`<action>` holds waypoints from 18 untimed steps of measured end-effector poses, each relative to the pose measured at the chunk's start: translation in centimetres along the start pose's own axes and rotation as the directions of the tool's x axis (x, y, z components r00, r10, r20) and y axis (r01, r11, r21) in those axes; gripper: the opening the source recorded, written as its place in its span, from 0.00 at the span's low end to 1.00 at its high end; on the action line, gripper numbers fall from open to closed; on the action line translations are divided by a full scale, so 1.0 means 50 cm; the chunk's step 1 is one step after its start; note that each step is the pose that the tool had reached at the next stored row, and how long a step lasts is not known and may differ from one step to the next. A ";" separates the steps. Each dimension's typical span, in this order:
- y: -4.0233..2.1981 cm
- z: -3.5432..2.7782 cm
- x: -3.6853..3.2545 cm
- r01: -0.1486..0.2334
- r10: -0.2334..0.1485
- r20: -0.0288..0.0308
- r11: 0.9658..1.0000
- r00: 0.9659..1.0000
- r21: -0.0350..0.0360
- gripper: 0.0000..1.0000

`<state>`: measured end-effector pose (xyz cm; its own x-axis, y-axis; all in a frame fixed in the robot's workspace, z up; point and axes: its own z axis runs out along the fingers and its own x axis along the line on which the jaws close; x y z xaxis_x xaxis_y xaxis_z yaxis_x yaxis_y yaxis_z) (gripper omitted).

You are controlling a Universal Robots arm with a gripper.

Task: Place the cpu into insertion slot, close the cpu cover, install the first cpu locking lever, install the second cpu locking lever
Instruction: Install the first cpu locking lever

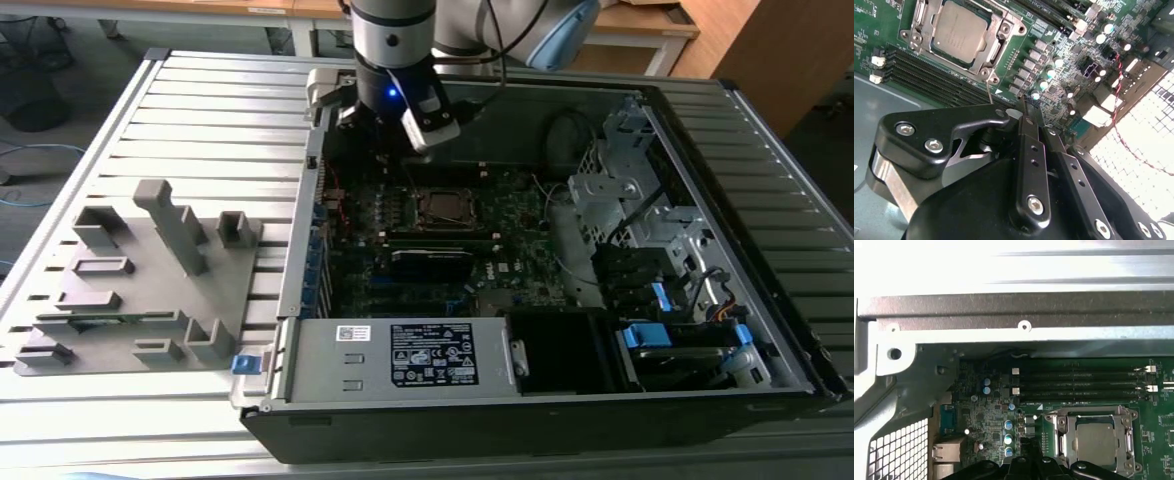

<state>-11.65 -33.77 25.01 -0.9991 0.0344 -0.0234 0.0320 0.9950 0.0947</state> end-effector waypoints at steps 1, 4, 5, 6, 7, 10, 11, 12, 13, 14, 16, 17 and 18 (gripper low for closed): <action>0.001 0.000 0.000 0.000 0.000 0.000 1.000 1.000 -0.001 0.11; 0.004 0.001 0.002 0.000 0.000 0.000 1.000 1.000 -0.002 0.11; 0.004 0.001 0.004 0.000 0.000 0.000 1.000 1.000 -0.002 0.11; 0.005 0.002 0.005 0.000 0.000 0.000 1.000 1.000 -0.002 0.11; 0.006 0.002 0.006 0.000 0.000 0.000 1.000 1.000 -0.002 0.11; 0.009 0.003 0.009 0.000 0.000 0.000 1.000 1.000 -0.003 0.11; 0.010 0.003 0.010 0.000 0.000 0.000 1.000 1.000 -0.004 0.11; 0.011 0.003 0.011 0.000 0.000 0.000 1.000 1.000 -0.005 0.11; 0.012 0.003 0.011 0.000 0.000 0.000 1.000 1.000 -0.006 0.11; 0.013 0.003 0.012 0.000 0.000 0.000 1.000 1.000 -0.007 0.11; 0.016 0.004 0.013 0.000 0.000 0.000 1.000 1.000 -0.008 0.11; 0.017 0.004 0.013 0.000 0.000 0.000 1.000 1.000 -0.009 0.11; 0.018 0.004 0.013 0.000 0.000 0.000 1.000 1.000 -0.009 0.11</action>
<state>-12.25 -32.81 24.87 -0.9991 0.0346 -0.0231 0.0320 0.9941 0.1037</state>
